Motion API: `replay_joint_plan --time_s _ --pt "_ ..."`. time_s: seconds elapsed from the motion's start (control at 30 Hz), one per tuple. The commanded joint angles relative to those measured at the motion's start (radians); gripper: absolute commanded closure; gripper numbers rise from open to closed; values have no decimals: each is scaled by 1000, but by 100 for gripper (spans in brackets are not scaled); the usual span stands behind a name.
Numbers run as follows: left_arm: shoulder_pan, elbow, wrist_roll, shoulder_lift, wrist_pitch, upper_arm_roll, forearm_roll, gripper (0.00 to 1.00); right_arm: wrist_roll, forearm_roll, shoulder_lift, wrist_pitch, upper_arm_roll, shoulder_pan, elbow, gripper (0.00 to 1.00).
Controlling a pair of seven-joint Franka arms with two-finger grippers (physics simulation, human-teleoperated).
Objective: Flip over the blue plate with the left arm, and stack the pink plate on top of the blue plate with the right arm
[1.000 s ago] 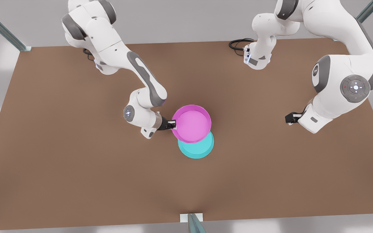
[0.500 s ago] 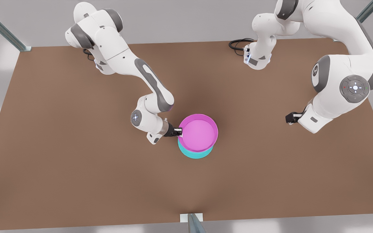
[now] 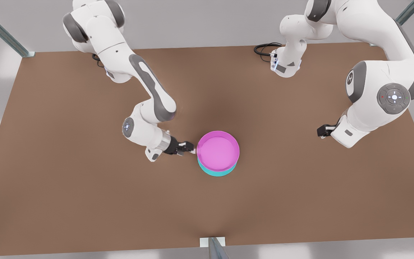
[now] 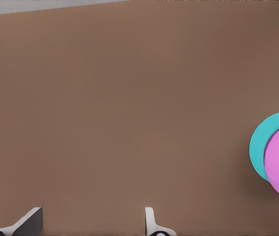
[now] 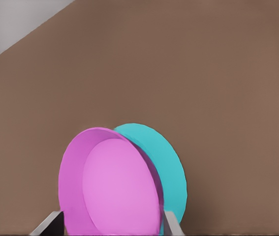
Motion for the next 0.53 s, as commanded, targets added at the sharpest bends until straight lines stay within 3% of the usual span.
replay_joint_plan --time_s 0.0,0.07,0.1,0.17,0.2,0.3,0.5 --pt "0 0 0 0 0 0 0 0 -26 -6 -26 -2 0 -24 -26 0" --pt "0 0 1 0 0 0 0 0 -71 -113 -165 -120 0 -191 -111 0" --pt "0 0 1 0 -2 0 0 0 -68 -348 -231 -212 0 -267 -102 0" --pt "0 2 1 -3 -6 0 -11 0 -68 -710 -317 -524 2 -450 7 0" --pt "0 2 -9 -2 -3 -2 -14 0 -74 -768 -322 -646 2 -513 93 0" --pt "0 9 -9 0 3 -9 -24 0 -66 -839 -319 -874 78 -630 280 0" --pt "0 11 -6 0 3 -9 -30 0 -68 -839 -306 -872 80 -628 276 0"
